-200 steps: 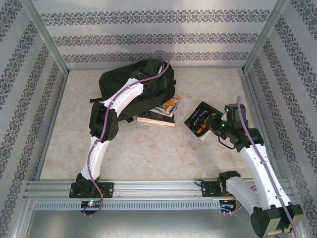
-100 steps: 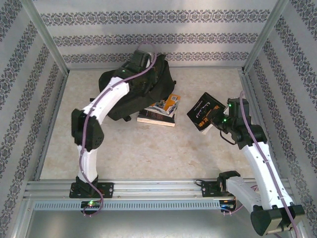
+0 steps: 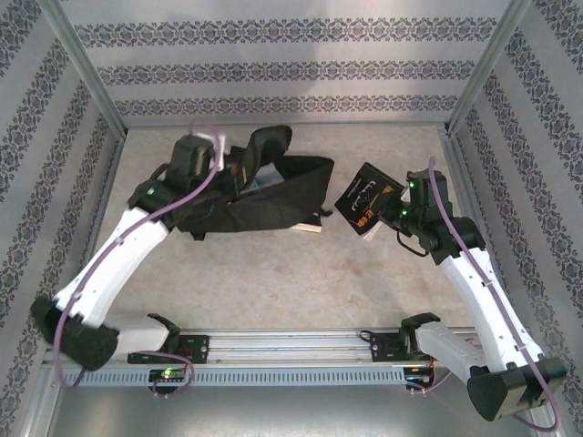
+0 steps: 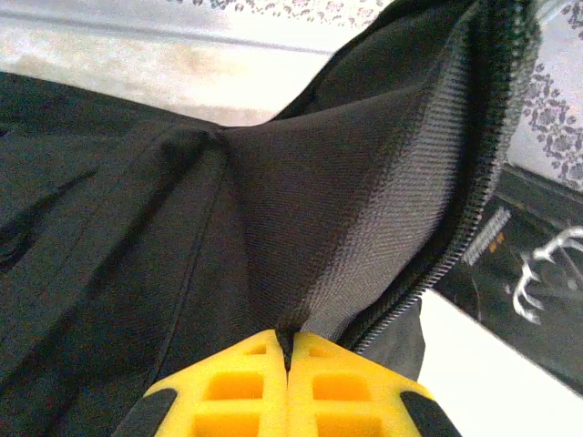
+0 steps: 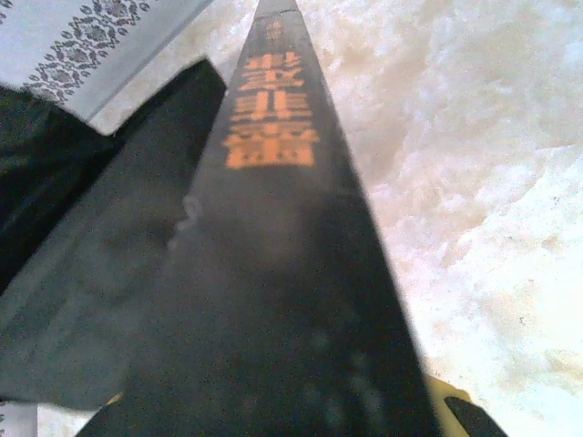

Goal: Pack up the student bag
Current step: Place the student bag at the center of the table.

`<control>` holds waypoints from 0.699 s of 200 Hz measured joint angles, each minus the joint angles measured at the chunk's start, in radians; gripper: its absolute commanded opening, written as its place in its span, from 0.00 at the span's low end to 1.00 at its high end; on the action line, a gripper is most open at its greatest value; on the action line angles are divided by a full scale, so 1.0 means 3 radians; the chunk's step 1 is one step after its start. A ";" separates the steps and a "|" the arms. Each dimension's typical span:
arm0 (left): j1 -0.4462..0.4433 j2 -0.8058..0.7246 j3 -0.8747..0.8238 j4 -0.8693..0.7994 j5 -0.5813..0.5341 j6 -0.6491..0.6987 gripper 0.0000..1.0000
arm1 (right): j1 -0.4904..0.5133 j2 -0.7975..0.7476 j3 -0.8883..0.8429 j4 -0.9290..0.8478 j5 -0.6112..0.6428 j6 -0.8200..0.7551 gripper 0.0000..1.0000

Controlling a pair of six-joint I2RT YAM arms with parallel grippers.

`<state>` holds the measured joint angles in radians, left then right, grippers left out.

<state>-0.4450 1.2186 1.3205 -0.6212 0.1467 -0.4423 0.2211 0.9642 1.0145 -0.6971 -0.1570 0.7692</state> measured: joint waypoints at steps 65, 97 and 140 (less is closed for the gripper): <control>-0.0015 -0.0891 -0.0848 -0.0540 0.0242 -0.0195 0.56 | 0.0163 0.0088 0.0019 -0.0004 0.0034 -0.0205 0.00; -0.0145 -0.0473 -0.0432 -0.0755 0.0196 -0.0158 0.65 | 0.0252 0.0174 0.0099 -0.0006 -0.0046 -0.0326 0.00; -0.0722 0.0280 0.0336 -0.0928 -0.0200 -0.0090 0.73 | 0.0253 0.0168 0.0112 -0.0014 -0.0080 -0.0371 0.00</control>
<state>-0.6617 1.3025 1.4212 -0.8997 0.0868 -0.4694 0.2970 1.0145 1.0481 -0.7013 -0.1810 0.6579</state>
